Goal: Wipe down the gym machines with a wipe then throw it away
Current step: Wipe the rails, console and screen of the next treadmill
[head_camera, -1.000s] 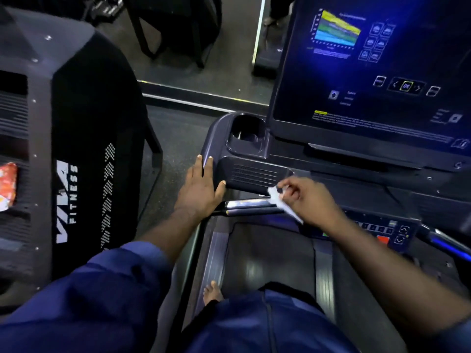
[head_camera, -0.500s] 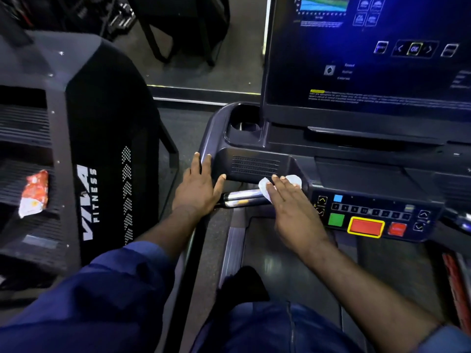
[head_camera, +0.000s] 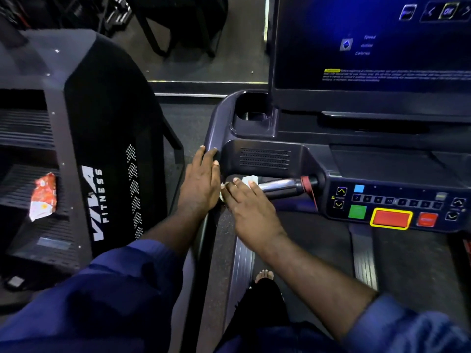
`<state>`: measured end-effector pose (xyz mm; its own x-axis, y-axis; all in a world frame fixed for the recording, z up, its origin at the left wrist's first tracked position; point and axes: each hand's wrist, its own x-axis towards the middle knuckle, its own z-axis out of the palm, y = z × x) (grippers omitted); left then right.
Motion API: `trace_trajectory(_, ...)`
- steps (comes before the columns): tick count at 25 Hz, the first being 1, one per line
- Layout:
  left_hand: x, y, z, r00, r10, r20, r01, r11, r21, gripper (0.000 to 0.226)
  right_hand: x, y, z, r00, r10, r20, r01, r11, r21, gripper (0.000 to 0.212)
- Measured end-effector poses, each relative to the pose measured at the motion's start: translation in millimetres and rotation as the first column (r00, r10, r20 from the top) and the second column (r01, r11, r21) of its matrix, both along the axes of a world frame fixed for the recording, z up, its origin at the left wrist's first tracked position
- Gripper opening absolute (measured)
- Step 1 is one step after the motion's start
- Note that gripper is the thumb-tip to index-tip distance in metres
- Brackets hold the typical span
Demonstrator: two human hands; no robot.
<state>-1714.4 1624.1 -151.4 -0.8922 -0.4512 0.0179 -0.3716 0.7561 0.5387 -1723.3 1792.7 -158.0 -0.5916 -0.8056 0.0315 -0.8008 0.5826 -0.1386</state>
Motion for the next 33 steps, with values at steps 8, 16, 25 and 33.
trace_trajectory(8,-3,0,8,0.999,0.006,0.051,-0.007,1.0,0.018,0.038,-18,83,31,0.917,-0.352,-0.187,0.393,0.875,0.283,0.106)
trace_trajectory(16,-1,-3,6,0.997,-0.02,0.073,0.019,1.0,0.012,0.043,22,14,-33,0.969,0.041,-0.244,-0.019,0.996,0.092,0.095)
trace_trajectory(25,-3,0,5,0.996,-0.022,0.085,0.023,1.0,-0.015,0.042,26,37,-76,0.931,-0.291,-0.222,0.271,0.956,-0.114,0.104)
trace_trajectory(33,-5,0,8,0.994,-0.025,0.104,0.028,0.999,-0.031,0.043,1,87,-53,0.87,-0.456,-0.19,0.399,0.875,-0.273,0.095)
